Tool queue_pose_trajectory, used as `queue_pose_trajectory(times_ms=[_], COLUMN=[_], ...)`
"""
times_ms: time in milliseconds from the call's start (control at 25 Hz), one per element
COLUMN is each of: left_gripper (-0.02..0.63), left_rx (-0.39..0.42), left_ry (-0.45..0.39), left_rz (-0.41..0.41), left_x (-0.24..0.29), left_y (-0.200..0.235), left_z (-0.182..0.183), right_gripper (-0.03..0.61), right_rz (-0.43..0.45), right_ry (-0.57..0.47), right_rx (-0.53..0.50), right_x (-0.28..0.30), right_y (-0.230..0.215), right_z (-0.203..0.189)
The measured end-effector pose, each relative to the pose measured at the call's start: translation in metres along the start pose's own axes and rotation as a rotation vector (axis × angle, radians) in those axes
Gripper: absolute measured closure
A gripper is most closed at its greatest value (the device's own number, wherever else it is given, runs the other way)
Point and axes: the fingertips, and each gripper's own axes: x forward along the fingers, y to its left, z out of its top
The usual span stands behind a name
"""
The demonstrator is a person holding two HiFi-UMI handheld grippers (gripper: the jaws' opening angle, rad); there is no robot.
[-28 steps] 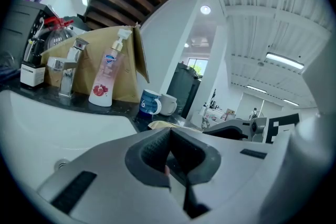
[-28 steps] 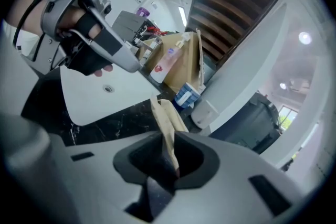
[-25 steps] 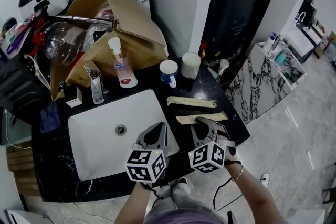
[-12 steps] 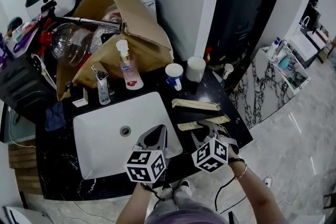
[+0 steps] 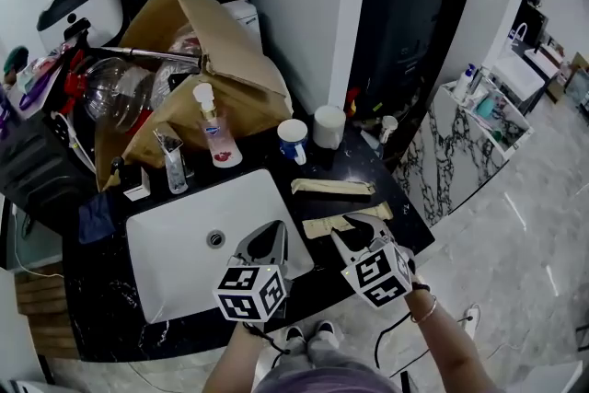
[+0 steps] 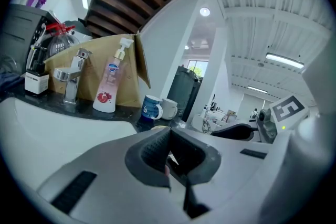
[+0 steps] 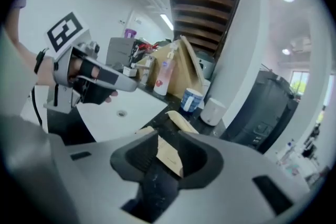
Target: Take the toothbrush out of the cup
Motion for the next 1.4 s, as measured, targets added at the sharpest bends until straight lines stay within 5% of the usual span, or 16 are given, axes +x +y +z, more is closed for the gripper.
queue_pose_trajectory(times_ms=[280, 680, 1120, 1400], left_gripper=[0.614, 0.614, 0.614, 0.614], left_rx=[0.039, 0.088, 0.127, 0.153], left_ry=[-0.006, -0.005, -0.004, -0.009], left_rz=[-0.057, -0.127, -0.138, -0.127], left_x=[0.001, 0.002, -0.007, -0.009], left_y=[-0.017, -0.041, -0.061, -0.078], left_z=[0.009, 0.012, 0.006, 0.004], right_gripper=[0.492, 0.56, 0.575, 0.577], right_rz=[-0.059, -0.216, -0.321, -0.363], right_ry=[-0.134, -0.233, -0.346, -0.383], right_rx=[0.296, 0.549, 0.677, 0.664], right_x=[-0.036, -0.089, -0.135, -0.159], right_y=[-0.018, -0.043, -0.059, -0.067], right_z=[0.015, 0.0, -0.018, -0.033])
